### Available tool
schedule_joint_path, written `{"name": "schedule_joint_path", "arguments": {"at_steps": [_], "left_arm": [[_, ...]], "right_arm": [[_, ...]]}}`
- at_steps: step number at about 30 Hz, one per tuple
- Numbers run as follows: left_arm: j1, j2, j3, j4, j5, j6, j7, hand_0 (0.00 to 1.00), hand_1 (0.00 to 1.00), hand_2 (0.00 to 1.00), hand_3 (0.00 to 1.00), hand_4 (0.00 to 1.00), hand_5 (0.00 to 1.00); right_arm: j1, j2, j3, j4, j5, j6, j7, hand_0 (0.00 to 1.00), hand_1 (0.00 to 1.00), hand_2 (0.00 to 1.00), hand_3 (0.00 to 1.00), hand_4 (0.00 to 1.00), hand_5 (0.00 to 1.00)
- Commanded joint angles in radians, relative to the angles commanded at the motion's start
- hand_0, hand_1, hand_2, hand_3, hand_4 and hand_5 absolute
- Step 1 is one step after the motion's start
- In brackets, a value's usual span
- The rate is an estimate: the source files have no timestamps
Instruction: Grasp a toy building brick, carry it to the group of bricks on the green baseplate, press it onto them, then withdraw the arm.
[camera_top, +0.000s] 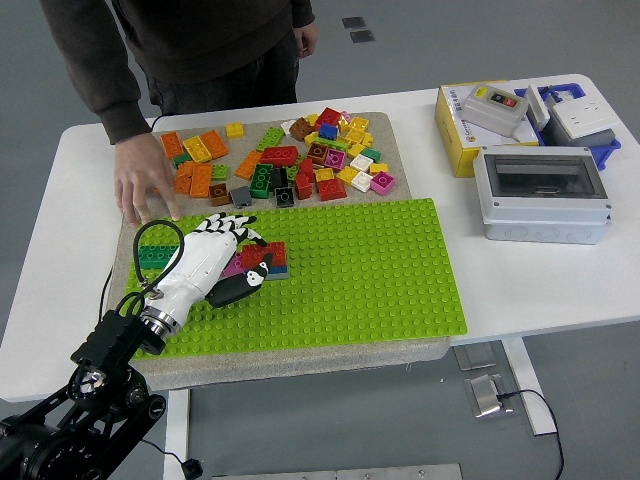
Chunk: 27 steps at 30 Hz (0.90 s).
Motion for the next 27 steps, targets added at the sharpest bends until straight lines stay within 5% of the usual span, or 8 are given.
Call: {"name": "schedule_joint_path", "arguments": {"at_steps": [13, 27], "left_arm": [[-0.042, 0.030, 0.087, -0.023, -0.037, -0.020, 0.018, 0.961, 0.931, 0.912, 0.653, 0.530, 0.826], [-0.096, -0.013, 0.107, 0.081, -0.027, -0.028, 0.016, 0.962, 0.931, 0.913, 0.632, 0.511, 0.832]], "right_arm": [[0.006, -0.005, -0.004, 0.000, 0.006, -0.001, 0.002, 0.636, 0.631, 0.621, 0.619, 0.441, 0.726], [0.012, -0.006, -0.010, 0.000, 0.016, -0.001, 0.007, 0.636, 0.630, 0.620, 0.619, 0.444, 0.726]]}}
